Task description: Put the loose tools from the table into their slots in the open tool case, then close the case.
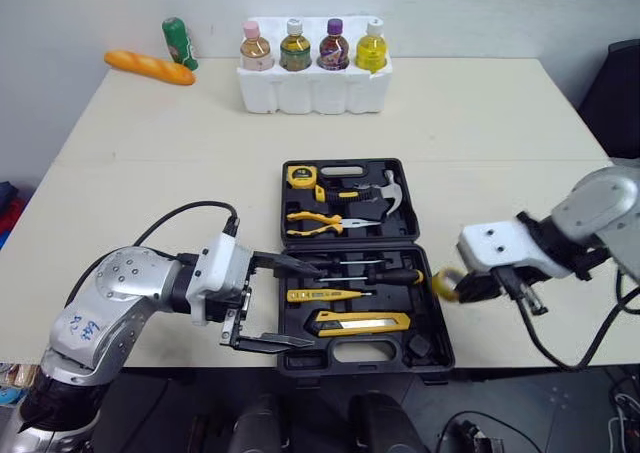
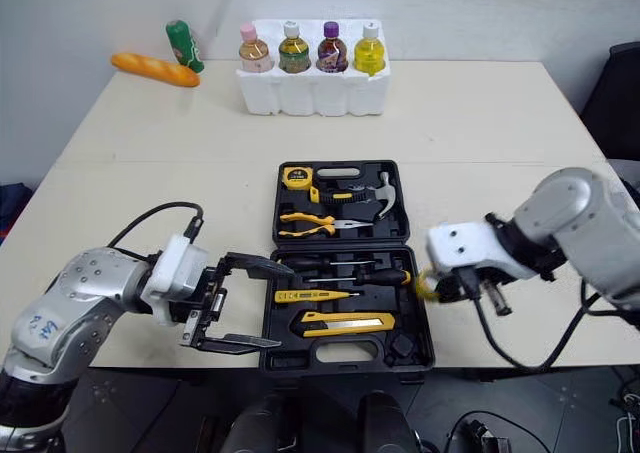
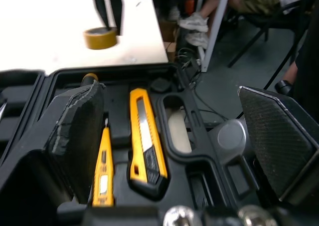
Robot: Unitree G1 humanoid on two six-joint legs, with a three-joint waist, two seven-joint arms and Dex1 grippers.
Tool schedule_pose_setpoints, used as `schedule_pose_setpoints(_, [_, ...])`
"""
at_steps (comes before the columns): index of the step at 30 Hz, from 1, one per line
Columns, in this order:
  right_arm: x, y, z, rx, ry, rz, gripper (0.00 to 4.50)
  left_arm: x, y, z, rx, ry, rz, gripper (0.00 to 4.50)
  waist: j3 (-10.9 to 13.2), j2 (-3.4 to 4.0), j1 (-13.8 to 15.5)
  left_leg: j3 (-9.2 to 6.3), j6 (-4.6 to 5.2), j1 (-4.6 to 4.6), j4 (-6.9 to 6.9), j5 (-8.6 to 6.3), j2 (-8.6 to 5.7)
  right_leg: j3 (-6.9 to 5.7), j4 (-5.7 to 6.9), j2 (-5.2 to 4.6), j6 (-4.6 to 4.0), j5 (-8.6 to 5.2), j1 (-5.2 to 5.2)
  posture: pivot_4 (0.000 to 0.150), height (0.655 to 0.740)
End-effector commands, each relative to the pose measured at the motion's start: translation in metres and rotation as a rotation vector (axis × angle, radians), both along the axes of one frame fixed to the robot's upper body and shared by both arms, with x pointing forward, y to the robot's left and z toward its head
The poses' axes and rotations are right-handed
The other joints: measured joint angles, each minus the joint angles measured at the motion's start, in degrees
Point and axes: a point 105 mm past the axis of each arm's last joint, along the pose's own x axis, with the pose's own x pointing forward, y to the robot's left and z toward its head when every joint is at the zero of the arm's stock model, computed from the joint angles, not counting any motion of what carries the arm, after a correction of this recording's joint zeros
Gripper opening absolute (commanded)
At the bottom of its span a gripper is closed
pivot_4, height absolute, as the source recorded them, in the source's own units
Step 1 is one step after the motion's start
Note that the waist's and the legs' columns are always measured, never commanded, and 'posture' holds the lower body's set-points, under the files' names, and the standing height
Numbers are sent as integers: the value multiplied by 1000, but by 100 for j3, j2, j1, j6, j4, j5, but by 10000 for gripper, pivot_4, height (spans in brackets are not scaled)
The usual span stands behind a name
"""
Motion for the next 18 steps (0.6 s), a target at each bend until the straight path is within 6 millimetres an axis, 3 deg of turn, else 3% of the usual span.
schedule_pose_setpoints(1, [-25,11,1,-11,103,118,733,-4,-2,6,-5,-55,4,45000,0,0,11,0,1,-1,2,-1,-1,-1,1,-1,0,0,0,1500,7400])
schedule_pose_setpoints(4, [-36,9,-15,-78,155,148,733,-9,-5,1,14,-44,-17,45000,-1,-1,9,2,7,-2,5,-4,-4,-2,1,-6,0,0,1,1500,7400])
schedule_pose_setpoints(7, [-25,6,-27,-134,109,150,733,-11,-6,0,18,-44,-14,45000,-3,-9,6,1,8,-1,7,-6,-3,-2,0,-7,0,0,2,1500,7400])
schedule_pose_setpoints(18, [-12,5,-36,-147,90,124,733,-14,-7,-6,33,-27,-4,45000,-5,-12,3,4,7,0,13,-6,2,-3,1,-2,0,0,3,1500,7400])
